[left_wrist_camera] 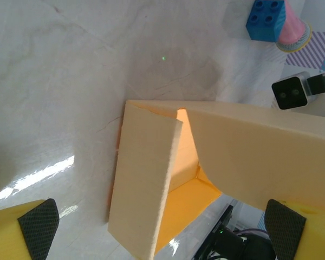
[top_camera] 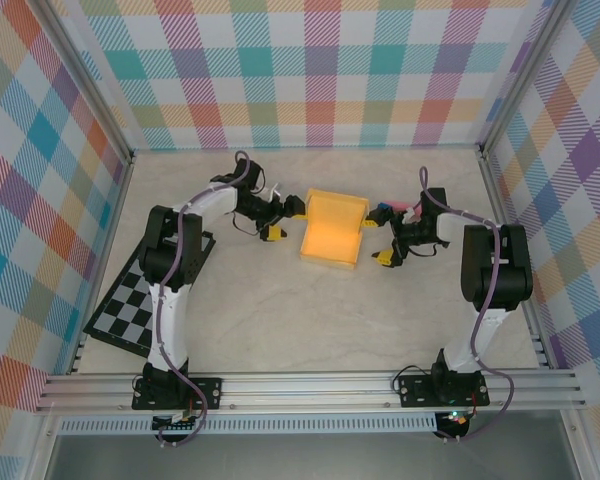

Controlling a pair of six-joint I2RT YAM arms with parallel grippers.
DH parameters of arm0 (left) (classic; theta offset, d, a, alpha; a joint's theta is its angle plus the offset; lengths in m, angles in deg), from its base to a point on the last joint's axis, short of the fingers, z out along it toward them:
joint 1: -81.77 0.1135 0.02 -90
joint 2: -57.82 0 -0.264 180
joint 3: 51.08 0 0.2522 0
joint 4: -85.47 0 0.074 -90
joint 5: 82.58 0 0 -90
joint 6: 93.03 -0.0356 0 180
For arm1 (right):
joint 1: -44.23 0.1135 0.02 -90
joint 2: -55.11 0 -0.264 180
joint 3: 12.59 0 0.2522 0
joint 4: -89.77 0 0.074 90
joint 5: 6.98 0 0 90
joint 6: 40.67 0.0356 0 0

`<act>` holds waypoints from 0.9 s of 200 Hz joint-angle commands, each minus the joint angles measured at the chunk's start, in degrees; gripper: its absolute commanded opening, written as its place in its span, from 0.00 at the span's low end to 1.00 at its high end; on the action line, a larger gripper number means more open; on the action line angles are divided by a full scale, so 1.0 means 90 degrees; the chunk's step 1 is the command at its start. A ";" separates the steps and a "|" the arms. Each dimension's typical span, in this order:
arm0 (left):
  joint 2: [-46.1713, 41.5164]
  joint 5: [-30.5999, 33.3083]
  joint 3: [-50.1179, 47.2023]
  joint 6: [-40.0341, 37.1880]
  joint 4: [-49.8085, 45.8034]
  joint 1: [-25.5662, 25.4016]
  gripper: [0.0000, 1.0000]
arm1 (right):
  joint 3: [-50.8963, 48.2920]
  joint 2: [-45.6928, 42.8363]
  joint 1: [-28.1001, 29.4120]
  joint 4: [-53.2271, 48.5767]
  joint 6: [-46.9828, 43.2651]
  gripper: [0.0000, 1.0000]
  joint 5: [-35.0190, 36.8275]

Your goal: Fold the paper box

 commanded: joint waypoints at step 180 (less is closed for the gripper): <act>-0.0751 0.1177 -0.1799 -0.0029 0.1255 -0.0420 1.00 | -0.0201 -0.0511 -0.0124 -0.1407 -0.1726 1.00 0.1471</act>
